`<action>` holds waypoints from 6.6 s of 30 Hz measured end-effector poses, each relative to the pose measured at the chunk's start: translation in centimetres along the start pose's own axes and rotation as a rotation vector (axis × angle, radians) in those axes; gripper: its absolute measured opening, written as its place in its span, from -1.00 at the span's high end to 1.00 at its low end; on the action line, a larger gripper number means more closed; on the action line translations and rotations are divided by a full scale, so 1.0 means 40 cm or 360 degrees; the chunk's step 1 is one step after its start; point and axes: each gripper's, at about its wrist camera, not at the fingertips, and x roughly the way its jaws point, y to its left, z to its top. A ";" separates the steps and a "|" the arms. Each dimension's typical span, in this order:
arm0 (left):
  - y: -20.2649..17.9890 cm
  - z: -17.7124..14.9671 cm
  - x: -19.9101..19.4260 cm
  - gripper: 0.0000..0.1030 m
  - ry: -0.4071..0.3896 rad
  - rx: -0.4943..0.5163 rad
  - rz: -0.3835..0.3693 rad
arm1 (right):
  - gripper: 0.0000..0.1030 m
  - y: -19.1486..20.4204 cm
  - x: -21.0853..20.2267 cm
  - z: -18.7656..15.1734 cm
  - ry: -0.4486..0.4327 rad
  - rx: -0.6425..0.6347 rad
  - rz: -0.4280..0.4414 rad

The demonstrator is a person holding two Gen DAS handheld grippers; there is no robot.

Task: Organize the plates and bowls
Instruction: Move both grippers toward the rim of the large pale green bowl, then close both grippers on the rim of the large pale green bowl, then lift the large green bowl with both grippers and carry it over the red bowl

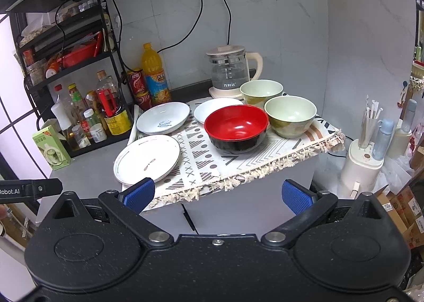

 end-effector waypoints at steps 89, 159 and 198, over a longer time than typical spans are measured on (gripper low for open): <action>-0.732 0.466 0.927 -0.70 0.0455 0.0337 -0.0315 | -0.84 -0.607 0.741 0.330 0.0374 0.0413 -0.0333; -0.715 0.547 0.932 0.65 0.0461 0.0168 -0.0353 | 0.68 -0.579 0.801 0.446 0.0443 0.0427 0.0106; -0.432 0.411 0.895 0.59 0.0605 -0.0345 -0.0162 | 0.69 -0.348 0.877 0.426 0.0631 0.0058 0.0384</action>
